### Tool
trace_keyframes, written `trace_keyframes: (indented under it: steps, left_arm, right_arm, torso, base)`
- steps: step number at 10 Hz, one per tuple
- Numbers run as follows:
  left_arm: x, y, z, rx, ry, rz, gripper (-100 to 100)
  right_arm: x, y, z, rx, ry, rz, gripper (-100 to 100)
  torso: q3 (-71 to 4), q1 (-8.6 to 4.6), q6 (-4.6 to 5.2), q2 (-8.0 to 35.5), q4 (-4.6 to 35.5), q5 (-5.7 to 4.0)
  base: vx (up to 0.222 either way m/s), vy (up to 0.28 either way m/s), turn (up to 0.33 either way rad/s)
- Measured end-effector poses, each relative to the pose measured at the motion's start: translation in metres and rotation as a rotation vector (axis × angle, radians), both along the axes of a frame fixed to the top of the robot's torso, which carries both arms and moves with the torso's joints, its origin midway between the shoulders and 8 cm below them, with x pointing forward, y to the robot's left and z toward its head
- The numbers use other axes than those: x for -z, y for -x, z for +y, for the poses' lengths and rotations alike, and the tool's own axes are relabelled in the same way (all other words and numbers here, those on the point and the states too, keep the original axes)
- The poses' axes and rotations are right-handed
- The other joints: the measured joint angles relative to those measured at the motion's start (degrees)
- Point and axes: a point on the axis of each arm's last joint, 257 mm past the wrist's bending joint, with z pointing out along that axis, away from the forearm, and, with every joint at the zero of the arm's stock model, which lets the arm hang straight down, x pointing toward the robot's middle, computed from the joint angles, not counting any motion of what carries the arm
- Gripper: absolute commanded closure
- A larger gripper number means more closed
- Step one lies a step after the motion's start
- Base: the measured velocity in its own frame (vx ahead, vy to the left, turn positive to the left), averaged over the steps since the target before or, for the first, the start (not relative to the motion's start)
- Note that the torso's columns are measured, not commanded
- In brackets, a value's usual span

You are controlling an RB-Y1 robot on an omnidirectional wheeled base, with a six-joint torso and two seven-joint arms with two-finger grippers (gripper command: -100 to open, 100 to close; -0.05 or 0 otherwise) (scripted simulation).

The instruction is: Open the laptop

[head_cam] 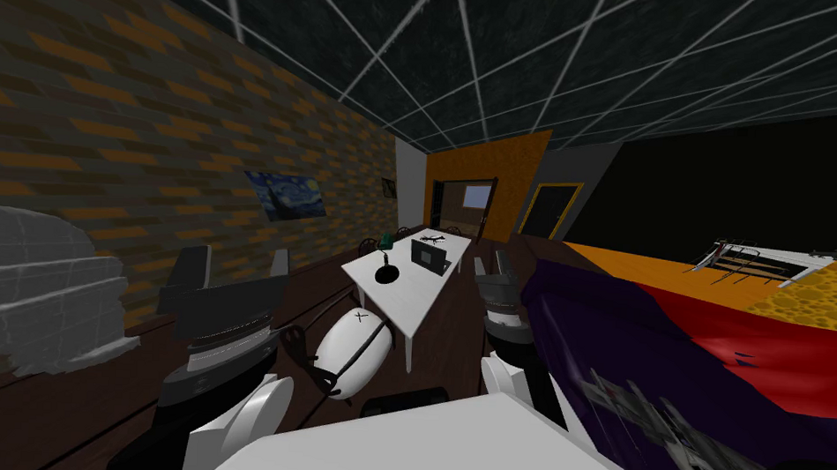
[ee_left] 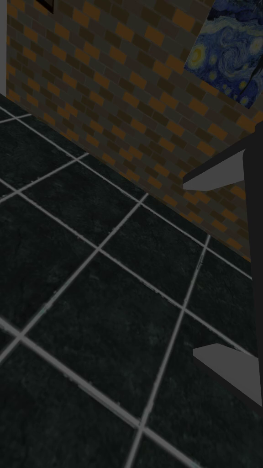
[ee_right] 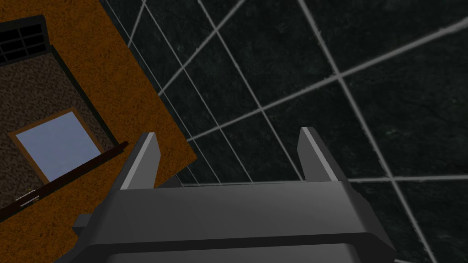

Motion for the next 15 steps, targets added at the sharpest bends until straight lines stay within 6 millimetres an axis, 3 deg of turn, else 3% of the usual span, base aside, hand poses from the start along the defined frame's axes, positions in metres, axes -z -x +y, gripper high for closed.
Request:
trace_keyframes:
  steps: [2, 9, 10, 12, 15]
  left_arm:
    - [0.000, 0.000, 0.000, 0.000, 0.000, 0.000, 0]
    - [0.000, 0.000, 0.000, 0.000, 0.000, 0.000, 0]
    - [0.000, 0.000, 0.000, 0.000, 0.000, 0.000, 0]
    - [0.000, 0.000, 0.000, 0.000, 0.000, 0.000, 0]
    - [0.000, 0.000, 0.000, 0.000, 0.000, 0.000, 0]
  right_arm:
    - [0.000, 0.000, 0.000, 0.000, 0.000, 0.000, 0]
    - [0.000, 0.000, 0.000, 0.000, 0.000, 0.000, 0]
    - [0.000, 0.000, 0.000, 0.000, 0.000, 0.000, -100]
    - [0.004, -0.006, 0.003, -0.033, 0.005, 0.011, -100]
    - [0.010, -0.024, 0.005, -0.105, -0.027, 0.038, -100]
  torso:
    - [-12.0, 0.00, 0.00, 6.0, 6.0, 0.00]
    - [-70.7, 0.00, 0.00, 35.4, 35.4, 0.00]
    - [-79.2, 0.00, 0.00, 39.6, 39.6, 0.00]
    - [-84.2, -0.08, 0.00, 42.1, 42.1, -0.02]
    - [-84.6, -0.06, 0.00, 42.3, 42.3, -0.02]
  base:
    - [0.000, 0.000, 0.000]
    - [0.000, 0.000, 0.000]
    - [0.001, -0.014, -0.008]
    - [-0.009, -0.036, -0.012]
    - [-0.010, -0.066, -0.018]
